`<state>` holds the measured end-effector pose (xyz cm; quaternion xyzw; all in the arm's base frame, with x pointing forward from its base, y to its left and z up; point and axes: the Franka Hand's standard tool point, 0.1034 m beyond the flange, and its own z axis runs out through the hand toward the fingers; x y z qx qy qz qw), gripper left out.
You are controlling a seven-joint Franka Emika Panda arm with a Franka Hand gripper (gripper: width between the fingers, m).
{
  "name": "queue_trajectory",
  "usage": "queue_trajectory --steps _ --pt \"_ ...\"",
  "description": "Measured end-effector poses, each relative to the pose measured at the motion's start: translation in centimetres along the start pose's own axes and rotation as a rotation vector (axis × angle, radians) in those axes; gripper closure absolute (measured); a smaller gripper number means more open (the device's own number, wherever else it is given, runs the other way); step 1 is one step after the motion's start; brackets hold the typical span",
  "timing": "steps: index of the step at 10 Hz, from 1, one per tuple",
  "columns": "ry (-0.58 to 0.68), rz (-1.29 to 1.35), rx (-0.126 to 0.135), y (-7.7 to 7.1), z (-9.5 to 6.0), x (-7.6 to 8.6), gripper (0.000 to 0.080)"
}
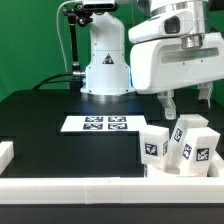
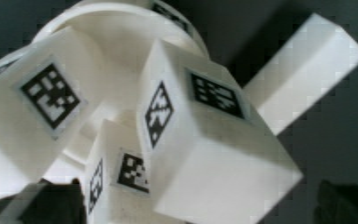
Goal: Assemble stool
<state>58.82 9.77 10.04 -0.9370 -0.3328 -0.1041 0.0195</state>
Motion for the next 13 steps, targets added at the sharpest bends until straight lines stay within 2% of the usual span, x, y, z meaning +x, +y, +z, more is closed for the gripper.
queue_trajectory --steps 3,4,6,10,13 --pt "-0.011 -0.159 -0.013 0.4 0.0 -0.2 0.0150" --pt "-0.004 -0.305 -0.037 0.3 0.0 -0.1 0.0150" --pt "-0.017 -0.485 -0.050 -0.6 0.3 0.0 0.0150" --pt "-0.064 -0.857 -0.057 -0.3 1.0 -0.4 0.0150" --pt "-0.103 -1.079 -0.066 0.0 1.4 0.1 0.0150"
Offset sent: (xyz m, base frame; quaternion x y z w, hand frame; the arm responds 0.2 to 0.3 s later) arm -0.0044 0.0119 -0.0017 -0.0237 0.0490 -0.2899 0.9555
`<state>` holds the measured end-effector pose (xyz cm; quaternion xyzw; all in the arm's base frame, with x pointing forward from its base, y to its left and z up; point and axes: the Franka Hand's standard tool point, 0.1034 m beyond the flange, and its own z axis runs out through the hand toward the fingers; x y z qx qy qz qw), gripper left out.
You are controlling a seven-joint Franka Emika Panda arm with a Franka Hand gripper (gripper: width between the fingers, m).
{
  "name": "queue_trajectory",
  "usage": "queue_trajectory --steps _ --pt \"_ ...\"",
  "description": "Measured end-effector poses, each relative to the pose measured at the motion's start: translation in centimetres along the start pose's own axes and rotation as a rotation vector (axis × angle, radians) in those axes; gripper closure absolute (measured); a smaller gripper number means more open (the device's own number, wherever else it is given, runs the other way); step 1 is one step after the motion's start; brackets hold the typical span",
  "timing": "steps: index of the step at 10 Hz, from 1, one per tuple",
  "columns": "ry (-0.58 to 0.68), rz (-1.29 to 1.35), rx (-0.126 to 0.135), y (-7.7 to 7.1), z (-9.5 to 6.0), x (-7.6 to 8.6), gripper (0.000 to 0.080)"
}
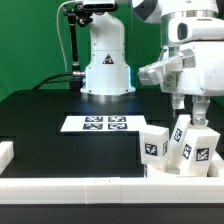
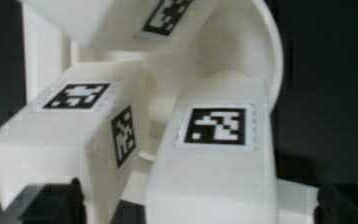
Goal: Assemble stool
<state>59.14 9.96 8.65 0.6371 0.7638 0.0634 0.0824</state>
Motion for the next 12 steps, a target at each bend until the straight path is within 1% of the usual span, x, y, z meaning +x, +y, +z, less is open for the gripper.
queue_trajectory --steps 1,4,6,7,12 --pt "-0.005 -0.035 0.002 -0.08 0.11 -0.13 0.0150" --pt "-0.006 0.001 0.005 -0.23 0.31 -0.23 0.0150" --pt "-0.005 0.005 0.002 -0.15 0.27 -0.22 0.0420" --pt "-0.005 0.006 0.001 -0.12 0.21 -0.24 0.0452" --pt "-0.006 0.042 0.002 -0.13 0.21 -0.33 0.0452"
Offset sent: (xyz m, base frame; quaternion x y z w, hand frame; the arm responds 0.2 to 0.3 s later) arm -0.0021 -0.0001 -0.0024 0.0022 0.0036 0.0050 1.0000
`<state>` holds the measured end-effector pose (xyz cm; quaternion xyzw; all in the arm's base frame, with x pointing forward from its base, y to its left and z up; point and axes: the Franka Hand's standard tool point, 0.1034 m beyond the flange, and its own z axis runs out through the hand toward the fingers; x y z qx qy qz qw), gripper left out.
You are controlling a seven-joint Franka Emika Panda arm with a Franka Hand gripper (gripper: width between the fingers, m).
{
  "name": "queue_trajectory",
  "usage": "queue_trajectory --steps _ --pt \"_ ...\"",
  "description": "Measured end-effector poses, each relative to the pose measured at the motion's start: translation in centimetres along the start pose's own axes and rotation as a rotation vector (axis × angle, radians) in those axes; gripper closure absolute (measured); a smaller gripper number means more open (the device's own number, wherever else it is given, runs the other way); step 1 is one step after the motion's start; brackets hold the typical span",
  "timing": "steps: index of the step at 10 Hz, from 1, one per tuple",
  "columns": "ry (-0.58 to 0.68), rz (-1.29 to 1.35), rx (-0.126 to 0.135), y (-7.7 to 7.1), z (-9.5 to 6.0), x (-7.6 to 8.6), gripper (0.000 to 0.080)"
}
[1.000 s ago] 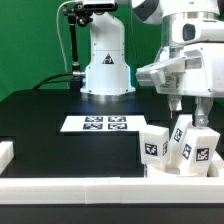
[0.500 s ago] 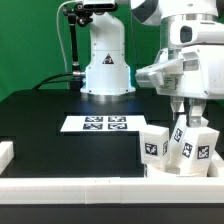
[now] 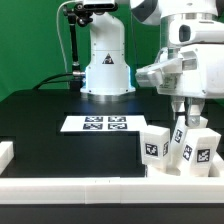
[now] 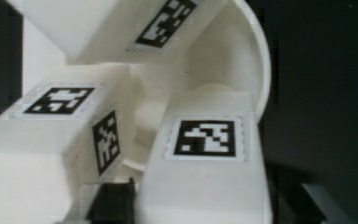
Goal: Assemble stool
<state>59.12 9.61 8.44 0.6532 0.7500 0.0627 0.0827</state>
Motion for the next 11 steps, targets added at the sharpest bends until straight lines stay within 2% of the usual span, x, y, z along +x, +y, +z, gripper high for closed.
queue_trajectory --steps 2,5,7,10,11 --pt "0.002 0.048 0.000 0.0 0.0 0.0 0.0452" --pt "0.005 0.293 -0.003 0.0 0.0 0.0 0.0452" --pt "0.022 0.464 -0.030 0.0 0.0 -0.2 0.0452" --pt "0.044 0.771 -0.018 -0.1 0.2 -1.2 0.0453" --pt "0.051 0.902 -0.012 -0.1 0.2 -1.0 0.0453"
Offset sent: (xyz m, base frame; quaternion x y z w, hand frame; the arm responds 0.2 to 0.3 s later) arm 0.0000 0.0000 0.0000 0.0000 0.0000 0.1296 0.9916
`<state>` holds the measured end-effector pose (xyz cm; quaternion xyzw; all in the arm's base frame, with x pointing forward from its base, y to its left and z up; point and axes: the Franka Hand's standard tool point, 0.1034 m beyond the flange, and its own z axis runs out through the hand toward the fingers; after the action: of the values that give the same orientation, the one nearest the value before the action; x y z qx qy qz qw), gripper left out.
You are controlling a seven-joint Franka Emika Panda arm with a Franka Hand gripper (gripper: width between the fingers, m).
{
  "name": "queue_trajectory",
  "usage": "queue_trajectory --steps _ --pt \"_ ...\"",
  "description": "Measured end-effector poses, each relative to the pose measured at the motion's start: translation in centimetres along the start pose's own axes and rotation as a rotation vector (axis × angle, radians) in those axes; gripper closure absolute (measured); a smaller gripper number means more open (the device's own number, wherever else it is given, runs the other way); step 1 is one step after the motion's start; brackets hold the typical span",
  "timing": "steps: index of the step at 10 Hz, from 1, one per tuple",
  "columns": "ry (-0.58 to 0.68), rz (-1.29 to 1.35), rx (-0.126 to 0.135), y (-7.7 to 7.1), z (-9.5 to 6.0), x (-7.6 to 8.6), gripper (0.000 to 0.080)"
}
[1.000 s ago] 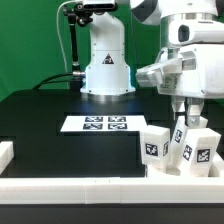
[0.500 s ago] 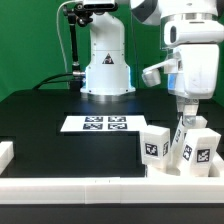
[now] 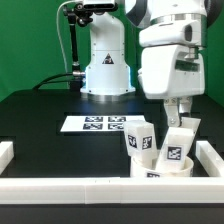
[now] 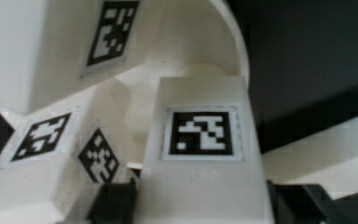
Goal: Assemble stool
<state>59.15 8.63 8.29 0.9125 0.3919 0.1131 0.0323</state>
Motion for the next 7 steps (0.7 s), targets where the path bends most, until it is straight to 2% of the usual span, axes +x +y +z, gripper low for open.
queue_trajectory --steps 2,4,7 --pt "-0.022 0.226 0.020 -1.0 0.0 0.7 0.0453" --pt "-0.044 0.447 0.054 -1.5 -0.2 1.5 0.0454" --pt "-0.042 0.638 0.061 -1.7 -0.2 1.7 0.0456"
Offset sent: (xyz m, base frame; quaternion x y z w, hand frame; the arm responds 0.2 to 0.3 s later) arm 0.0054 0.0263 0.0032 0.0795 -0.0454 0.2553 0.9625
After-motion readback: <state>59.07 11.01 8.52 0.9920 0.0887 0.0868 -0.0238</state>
